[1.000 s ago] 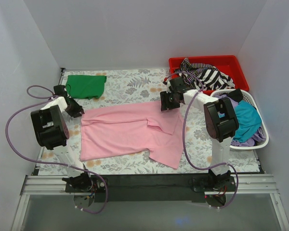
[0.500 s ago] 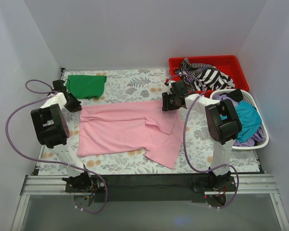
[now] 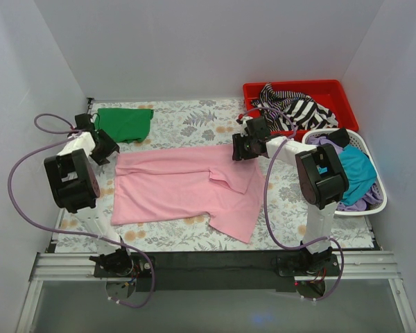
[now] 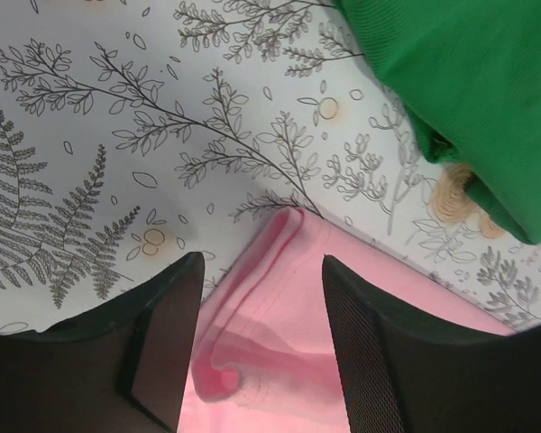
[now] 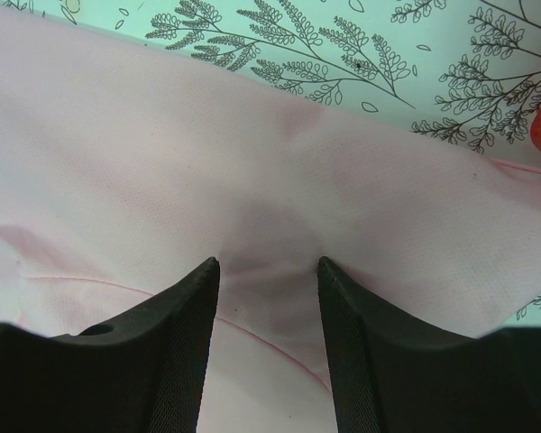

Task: Fold and stack the t-shirts
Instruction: Fold the tshirt

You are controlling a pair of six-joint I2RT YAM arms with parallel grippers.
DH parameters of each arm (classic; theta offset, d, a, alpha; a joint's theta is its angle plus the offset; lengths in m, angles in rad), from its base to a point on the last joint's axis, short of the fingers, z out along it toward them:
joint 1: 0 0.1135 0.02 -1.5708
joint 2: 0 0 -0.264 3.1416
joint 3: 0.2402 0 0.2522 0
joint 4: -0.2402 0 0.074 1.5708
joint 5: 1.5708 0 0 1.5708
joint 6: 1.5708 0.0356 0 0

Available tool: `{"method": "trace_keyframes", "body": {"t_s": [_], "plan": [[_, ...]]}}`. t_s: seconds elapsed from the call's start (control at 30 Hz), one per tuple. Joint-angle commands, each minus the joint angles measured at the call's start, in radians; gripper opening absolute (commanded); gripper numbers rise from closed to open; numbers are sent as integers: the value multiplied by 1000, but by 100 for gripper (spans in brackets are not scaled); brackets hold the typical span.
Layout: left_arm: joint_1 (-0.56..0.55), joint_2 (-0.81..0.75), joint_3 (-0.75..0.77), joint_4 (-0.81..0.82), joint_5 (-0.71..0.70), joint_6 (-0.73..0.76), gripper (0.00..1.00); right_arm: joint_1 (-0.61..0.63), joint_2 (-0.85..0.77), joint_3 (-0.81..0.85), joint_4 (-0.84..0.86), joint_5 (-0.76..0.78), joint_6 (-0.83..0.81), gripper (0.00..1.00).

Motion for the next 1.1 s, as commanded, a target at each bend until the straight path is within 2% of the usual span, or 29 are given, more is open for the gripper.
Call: {"method": "trace_keyframes", "body": {"t_s": [0.0, 0.2, 0.4, 0.67, 1.07], "plan": [[3, -145, -5, -3, 41, -10, 54, 9, 61, -60, -205, -16, 0, 55], [3, -263, -121, -16, 112, -15, 54, 12, 49, -53, -208, -31, 0, 55], [3, -297, -247, 18, 125, -12, 53, 15, 32, -61, -211, -35, 0, 56], [3, -298, -284, 47, 110, -9, 50, 15, 29, -81, -210, -33, -3, 56], [3, -260, -263, 47, 96, 0, 35, 15, 30, -79, -211, -38, -6, 56]]}}
